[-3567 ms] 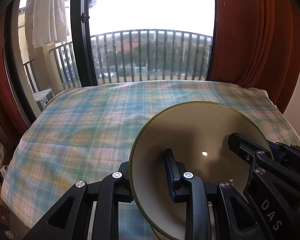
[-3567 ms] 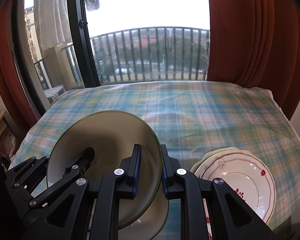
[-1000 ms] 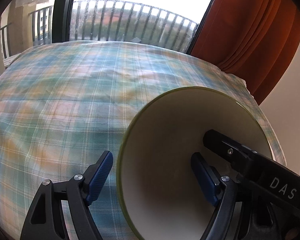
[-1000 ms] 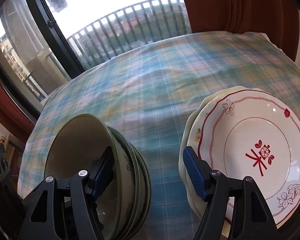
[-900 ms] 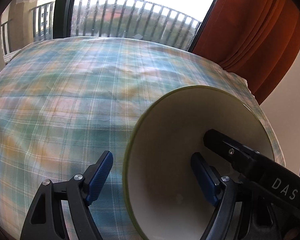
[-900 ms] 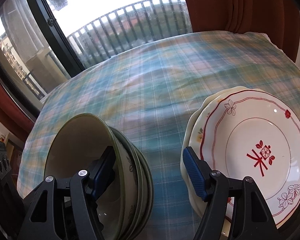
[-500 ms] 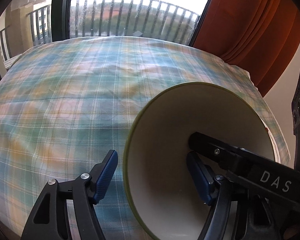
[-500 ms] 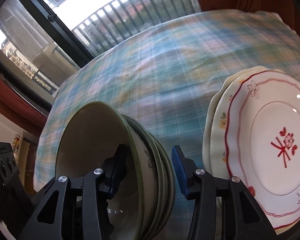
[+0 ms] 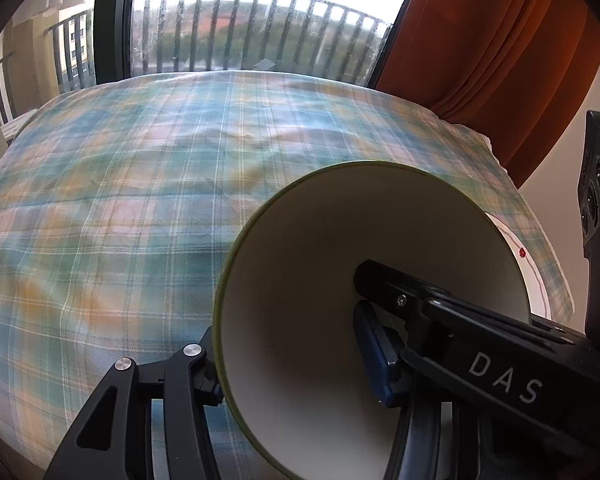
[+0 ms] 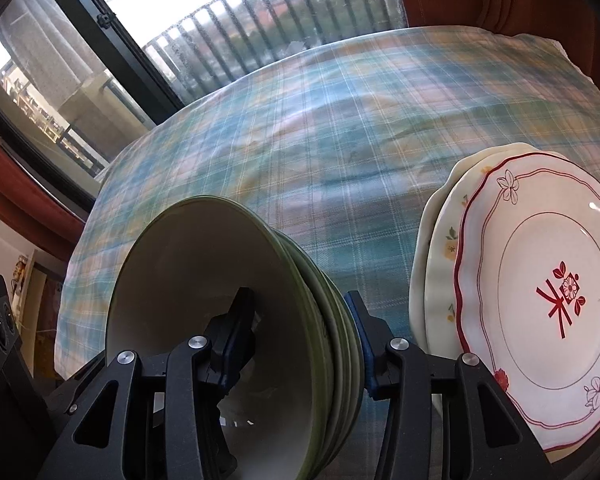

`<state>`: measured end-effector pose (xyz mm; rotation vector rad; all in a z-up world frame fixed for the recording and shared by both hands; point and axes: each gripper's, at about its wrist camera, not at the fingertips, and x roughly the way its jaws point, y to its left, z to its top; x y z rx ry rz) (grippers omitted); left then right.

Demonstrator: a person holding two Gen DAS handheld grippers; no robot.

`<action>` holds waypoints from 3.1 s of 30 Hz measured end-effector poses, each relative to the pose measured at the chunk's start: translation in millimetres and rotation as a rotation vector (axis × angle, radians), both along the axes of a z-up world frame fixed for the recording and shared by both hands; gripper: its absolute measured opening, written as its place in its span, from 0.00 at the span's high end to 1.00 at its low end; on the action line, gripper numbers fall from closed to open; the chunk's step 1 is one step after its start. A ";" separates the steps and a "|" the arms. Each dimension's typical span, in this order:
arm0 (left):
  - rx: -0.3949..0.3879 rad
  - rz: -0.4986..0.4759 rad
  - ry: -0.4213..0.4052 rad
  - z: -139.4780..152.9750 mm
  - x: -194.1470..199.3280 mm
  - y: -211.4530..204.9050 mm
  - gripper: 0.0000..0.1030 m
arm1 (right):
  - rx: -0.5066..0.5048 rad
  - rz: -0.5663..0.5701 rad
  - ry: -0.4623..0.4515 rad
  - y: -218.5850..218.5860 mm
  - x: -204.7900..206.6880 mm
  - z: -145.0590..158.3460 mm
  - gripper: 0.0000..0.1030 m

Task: Organize plates and bowls
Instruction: 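Tilt the held bowl stack and bring it over the plate stack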

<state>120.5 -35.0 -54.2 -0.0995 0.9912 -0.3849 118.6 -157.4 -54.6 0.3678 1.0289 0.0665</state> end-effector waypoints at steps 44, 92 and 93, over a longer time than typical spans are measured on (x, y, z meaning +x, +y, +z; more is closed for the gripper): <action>-0.059 -0.056 -0.118 66.4 -6.4 -75.6 0.49 | -0.034 -0.072 -0.164 -74.5 -25.5 82.3 0.52; 0.040 -0.136 -0.008 22.2 14.3 -195.6 0.47 | 0.037 -0.147 -0.054 -199.7 -15.2 31.1 0.52; 0.040 -0.138 -0.009 21.8 13.4 -195.0 0.47 | 0.043 -0.148 -0.059 -200.0 -16.1 30.7 0.51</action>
